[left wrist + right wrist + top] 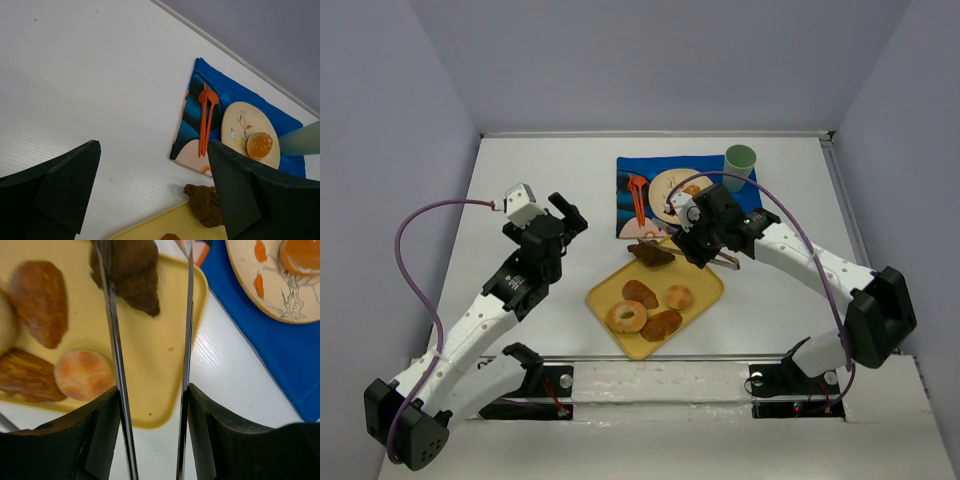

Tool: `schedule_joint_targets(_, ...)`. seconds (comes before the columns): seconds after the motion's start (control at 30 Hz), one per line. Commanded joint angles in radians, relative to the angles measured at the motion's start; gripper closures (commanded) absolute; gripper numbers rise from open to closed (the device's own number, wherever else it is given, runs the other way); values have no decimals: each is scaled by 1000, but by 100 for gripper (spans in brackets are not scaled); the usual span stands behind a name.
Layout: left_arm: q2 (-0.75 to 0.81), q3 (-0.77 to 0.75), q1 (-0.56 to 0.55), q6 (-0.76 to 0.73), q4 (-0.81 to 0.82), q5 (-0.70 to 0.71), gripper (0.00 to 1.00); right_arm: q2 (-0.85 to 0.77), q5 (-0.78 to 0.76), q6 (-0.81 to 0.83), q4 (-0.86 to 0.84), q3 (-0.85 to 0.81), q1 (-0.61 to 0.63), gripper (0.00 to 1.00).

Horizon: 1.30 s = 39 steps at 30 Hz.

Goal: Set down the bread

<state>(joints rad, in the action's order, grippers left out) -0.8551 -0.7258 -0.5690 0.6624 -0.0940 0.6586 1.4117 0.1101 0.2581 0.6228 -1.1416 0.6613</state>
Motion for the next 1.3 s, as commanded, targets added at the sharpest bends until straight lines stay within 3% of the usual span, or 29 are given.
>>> schedule_joint_targets(0.0, 33, 6, 4, -9, 36, 19, 1, 73, -75, 141, 25, -89, 0, 40)
schedule_joint_targets(0.73, 50, 14, 6, -1, 34, 33, 1, 35, 49, 159, 74, -73, 9, 33)
schedule_joint_targets(1.27, 48, 16, 6, 0, 34, 44, 1, 156, 66, 178, 130, -159, 9, 29)
